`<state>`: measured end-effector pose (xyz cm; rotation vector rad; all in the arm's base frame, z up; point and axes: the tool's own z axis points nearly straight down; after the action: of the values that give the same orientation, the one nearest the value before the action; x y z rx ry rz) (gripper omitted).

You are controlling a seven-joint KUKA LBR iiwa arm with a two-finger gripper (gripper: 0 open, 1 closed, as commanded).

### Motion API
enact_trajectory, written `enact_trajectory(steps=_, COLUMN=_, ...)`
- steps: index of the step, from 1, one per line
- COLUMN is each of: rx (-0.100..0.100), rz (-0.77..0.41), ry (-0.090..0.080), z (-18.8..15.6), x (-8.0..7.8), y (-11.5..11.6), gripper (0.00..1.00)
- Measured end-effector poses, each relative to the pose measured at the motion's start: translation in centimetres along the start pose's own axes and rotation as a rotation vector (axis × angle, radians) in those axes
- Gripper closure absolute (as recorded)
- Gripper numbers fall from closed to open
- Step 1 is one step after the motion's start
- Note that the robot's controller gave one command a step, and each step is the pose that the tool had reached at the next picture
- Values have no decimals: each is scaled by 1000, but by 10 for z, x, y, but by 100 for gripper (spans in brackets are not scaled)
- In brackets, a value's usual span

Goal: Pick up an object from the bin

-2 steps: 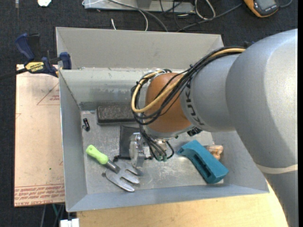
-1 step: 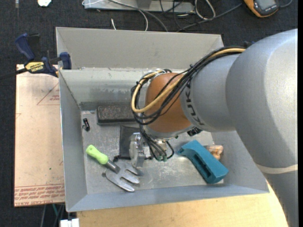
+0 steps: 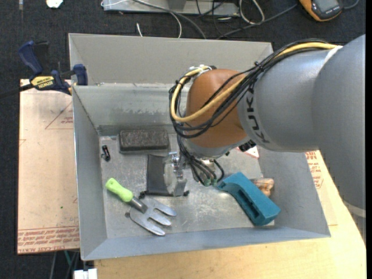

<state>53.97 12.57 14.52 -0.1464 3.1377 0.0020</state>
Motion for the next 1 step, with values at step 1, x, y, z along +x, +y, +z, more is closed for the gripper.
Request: enact_trajectory(steps=1, rx=-1, rz=-157, ry=-2, z=-127, x=-8, y=0, gripper=0)
